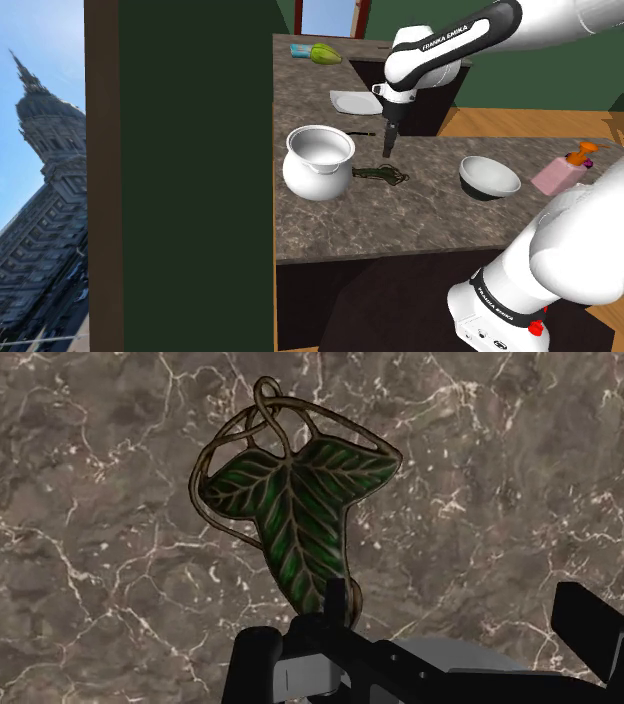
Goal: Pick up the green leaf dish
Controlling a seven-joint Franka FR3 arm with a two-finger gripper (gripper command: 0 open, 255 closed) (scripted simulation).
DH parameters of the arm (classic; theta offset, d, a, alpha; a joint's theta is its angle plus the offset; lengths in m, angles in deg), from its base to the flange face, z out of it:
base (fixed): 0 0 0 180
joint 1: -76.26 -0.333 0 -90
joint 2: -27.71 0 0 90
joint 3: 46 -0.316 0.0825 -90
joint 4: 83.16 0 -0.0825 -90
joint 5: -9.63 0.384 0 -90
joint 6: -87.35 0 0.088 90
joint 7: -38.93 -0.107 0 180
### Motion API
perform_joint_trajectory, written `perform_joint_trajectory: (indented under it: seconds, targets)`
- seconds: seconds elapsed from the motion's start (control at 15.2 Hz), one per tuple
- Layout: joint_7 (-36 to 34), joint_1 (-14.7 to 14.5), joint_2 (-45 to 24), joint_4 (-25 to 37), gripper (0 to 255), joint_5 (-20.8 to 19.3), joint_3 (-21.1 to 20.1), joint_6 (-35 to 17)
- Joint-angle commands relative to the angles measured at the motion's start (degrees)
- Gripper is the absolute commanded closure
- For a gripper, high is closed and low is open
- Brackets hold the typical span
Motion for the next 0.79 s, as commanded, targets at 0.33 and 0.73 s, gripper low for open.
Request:
perform_joint_trajectory:
  seconds: [0.33, 0.73]
  targets:
    - [13.16, 1.38, -17.26, 7.99, 0, 4.7, 0.2, -4.61]
    - [17.48, 2.69, -25.39, 11.85, 0, 6.71, -1.12, -7.24]
